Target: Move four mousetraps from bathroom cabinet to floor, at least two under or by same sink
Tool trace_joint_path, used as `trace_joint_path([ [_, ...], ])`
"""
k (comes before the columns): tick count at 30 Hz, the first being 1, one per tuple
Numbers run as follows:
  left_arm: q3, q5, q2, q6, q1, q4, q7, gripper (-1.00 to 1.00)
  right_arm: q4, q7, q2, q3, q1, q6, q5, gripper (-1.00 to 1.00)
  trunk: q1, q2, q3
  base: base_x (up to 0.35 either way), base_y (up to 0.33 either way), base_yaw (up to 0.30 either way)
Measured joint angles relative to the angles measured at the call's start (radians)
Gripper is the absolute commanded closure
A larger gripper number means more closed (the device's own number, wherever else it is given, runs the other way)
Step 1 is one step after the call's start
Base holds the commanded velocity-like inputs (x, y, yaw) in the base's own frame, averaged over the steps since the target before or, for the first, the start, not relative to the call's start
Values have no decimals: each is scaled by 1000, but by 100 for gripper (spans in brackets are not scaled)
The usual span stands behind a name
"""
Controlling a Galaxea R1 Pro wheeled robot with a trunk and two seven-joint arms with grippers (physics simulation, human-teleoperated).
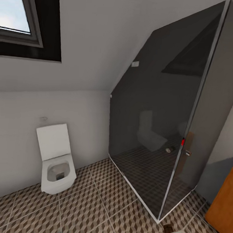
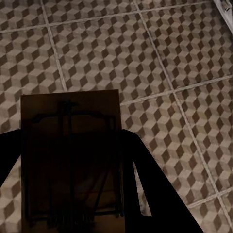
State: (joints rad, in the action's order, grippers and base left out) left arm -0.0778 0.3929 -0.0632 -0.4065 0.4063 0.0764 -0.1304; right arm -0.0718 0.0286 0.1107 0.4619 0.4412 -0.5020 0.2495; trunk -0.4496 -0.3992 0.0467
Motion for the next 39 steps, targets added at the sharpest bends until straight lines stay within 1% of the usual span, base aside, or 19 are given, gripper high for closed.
trace_joint_path([
  [39, 0, 0, 1, 0, 0, 0, 1, 100, 0, 0, 0, 0, 0, 0, 0, 100, 0, 0, 0, 0, 0, 300],
])
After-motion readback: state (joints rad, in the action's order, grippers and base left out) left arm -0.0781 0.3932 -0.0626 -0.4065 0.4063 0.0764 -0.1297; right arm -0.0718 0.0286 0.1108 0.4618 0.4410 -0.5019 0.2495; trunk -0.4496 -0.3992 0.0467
